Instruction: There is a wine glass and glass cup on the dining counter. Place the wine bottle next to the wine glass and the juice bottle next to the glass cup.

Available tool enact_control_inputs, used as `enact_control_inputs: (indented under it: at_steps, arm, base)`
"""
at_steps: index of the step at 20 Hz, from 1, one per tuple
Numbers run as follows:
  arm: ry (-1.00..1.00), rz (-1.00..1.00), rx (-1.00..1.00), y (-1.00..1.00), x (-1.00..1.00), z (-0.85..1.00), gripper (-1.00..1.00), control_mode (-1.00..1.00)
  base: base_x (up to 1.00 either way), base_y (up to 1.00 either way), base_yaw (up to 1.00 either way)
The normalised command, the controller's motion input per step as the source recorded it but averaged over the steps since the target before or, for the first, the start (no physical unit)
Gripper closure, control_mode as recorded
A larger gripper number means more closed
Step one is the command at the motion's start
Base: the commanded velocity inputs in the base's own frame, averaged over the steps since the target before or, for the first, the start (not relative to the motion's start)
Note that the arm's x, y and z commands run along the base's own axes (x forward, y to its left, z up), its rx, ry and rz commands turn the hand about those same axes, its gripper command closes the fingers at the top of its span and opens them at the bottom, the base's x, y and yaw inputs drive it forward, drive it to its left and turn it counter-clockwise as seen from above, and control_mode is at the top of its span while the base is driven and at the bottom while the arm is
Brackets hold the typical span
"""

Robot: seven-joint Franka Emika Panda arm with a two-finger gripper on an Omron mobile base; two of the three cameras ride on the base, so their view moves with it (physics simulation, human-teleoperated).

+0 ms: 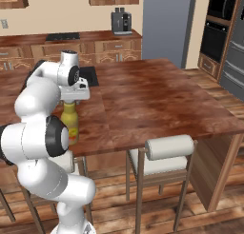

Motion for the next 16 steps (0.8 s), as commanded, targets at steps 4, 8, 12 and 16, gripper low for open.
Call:
enact_control_inputs:
  at_steps: [4, 8, 12, 16]
  arm:
    - [0.05, 0.0, -0.08, 0.0, 0.2, -0.1, 1.0, -1.0]
    - [0.0, 0.0, -0.16, 0.04, 0.06, -0.19, 1.0, -1.0]
    - [-0.02, 0.0, -0.15, 0.09, 0.0, -0.17, 1.0, -1.0]
    - [-0.08, 0.0, -0.12, 0.05, -0.05, -0.21, 1.0, -1.0]
  base:
    - [0.0, 0.0, 0.0]
    - [0.0, 0.0, 0.0]
    - [0.0, 0.0, 0.0]
    - [0.0, 0.0, 0.0]
